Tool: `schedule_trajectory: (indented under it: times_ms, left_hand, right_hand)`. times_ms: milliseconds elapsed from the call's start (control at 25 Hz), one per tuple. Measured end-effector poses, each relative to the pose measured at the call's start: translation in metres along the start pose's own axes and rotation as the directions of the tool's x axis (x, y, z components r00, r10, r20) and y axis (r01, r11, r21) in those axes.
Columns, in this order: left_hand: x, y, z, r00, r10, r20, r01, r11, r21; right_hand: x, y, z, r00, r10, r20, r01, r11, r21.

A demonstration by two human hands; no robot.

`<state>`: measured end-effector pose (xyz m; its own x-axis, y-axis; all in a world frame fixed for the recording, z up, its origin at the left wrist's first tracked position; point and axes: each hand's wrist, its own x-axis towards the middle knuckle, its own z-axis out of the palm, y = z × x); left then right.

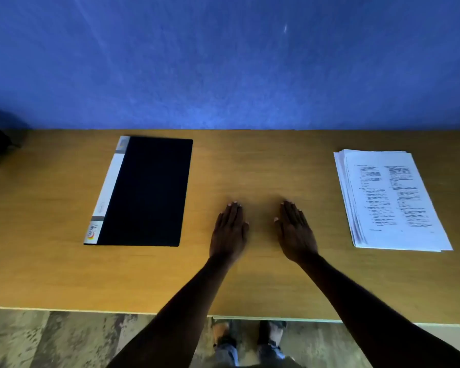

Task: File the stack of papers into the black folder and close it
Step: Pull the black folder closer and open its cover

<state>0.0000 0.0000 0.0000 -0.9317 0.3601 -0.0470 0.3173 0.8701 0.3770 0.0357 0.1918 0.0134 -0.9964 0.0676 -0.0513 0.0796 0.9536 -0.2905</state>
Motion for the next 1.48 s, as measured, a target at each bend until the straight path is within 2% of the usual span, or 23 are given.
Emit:
schedule_trajectory:
  times_ms: [120,320,1320,1480]
  left_hand:
    - [-0.004,0.003,0.008,0.998,-0.038,-0.044,0.04,0.999,0.034]
    - [-0.006,0.0,0.016,0.998,-0.024,-0.057,0.028,0.997,0.077]
    - [-0.007,0.002,0.013,0.996,-0.032,-0.08,0.036,0.998,0.052]
    - [0.003,-0.01,-0.009,0.994,0.091,-0.065,-0.09,0.996,0.015]
  right_hand:
    - [-0.001,-0.001,0.007,1.0,0.0,-0.01,0.0,1.0,-0.022]
    - [-0.002,-0.002,0.015,0.999,0.005,-0.044,-0.007,0.999,-0.045]
    - [-0.004,0.001,0.024,0.999,-0.004,-0.046,0.003,1.0,-0.029]
    - [-0.001,-0.006,0.016,0.997,-0.015,-0.082,0.01,0.998,-0.058]
